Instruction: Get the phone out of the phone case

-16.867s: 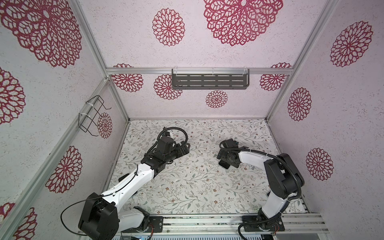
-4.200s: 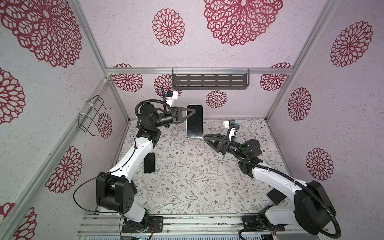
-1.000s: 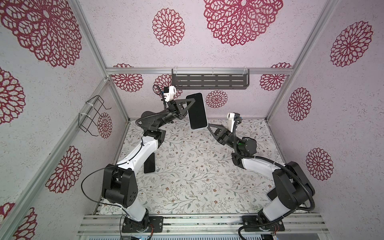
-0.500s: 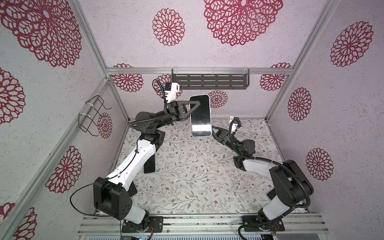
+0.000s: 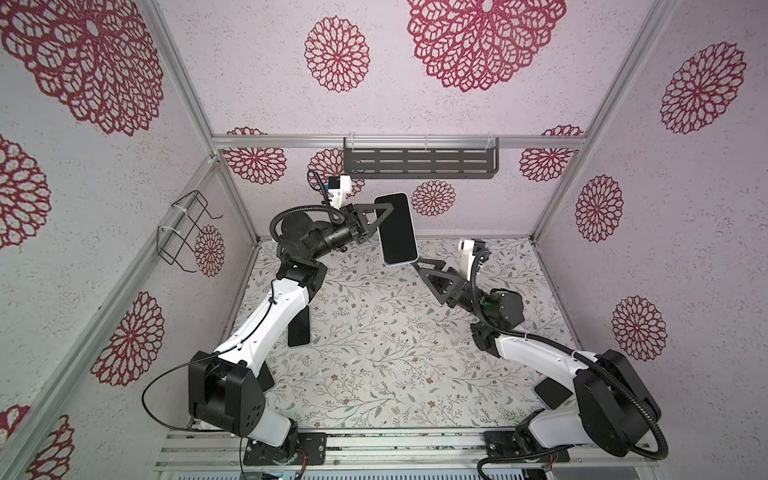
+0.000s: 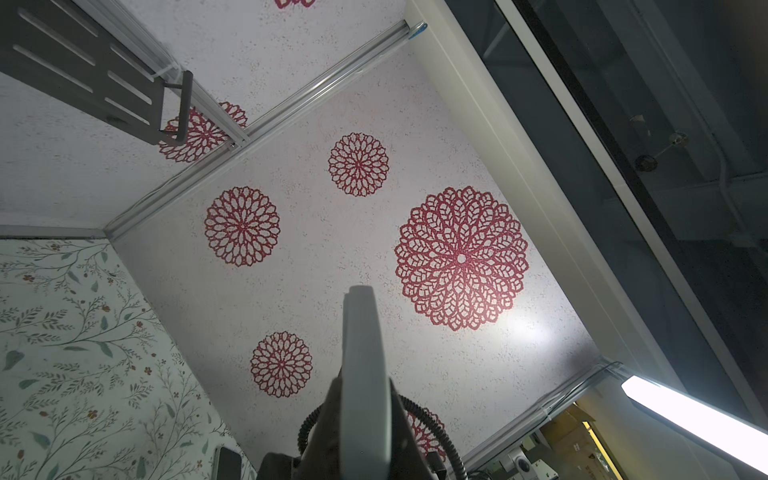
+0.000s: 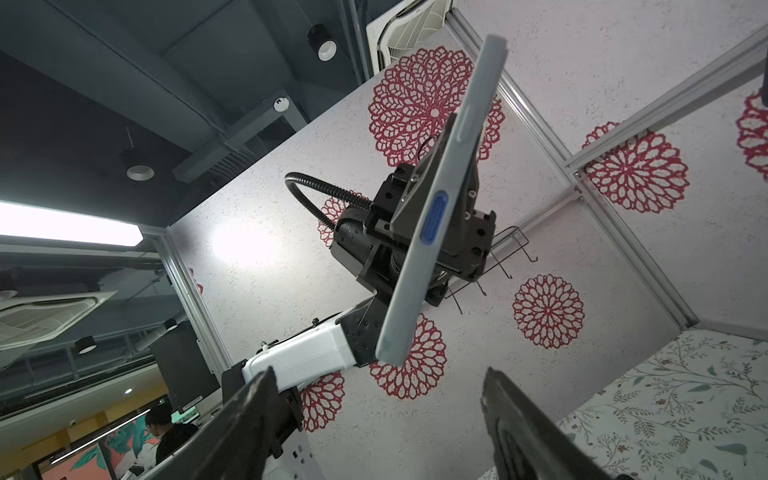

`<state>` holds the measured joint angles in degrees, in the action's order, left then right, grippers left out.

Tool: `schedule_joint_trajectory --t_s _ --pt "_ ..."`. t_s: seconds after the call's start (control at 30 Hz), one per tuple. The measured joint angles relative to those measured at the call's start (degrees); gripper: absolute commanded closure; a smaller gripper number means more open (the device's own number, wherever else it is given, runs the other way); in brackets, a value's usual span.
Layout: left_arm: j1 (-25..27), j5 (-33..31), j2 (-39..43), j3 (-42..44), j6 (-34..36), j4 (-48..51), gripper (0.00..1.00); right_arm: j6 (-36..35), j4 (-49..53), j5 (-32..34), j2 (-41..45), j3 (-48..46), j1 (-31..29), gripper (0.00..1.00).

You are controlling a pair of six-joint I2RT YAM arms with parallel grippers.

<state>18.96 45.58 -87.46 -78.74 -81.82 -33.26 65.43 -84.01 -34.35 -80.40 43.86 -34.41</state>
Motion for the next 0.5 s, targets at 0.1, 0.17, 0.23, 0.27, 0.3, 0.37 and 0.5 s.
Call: schedule_joint_trajectory --t_s 0.1,0.17,0.23,0.27,0.3,0.37,0.5 --pt "0.0 -0.11 0.0 0.35 0.15 0.13 1.0 0.02 0.33 0.04 -0.46 0.33 -0.04 0.24" --pt "0.0 -0.13 0.0 0.63 0.26 0.04 1.0 0.07 0.37 0.07 -0.94 1.01 -0.04 0.27" --pt "0.0 -0.13 0.0 1.01 0.26 0.17 1.0 0.09 0.55 0.09 -1.33 1.88 -0.11 0.31" --pt "0.0 -0.13 0.0 1.14 0.28 0.13 1.0 0.09 0.74 0.09 -1.44 2.25 -0.11 0.33" --pt "0.0 -0.13 0.0 1.27 0.33 0.13 1.0 0.09 0.83 0.09 -1.55 2.67 -0.13 0.36" --pt "0.0 -0.13 0.0 1.42 0.39 0.13 1.0 0.15 1.11 0.11 -1.66 3.32 -0.15 0.4" --pt "0.0 -0.17 0.0 1.57 0.44 0.15 1.0 0.07 1.73 0.09 -1.73 4.13 -0.2 0.51"
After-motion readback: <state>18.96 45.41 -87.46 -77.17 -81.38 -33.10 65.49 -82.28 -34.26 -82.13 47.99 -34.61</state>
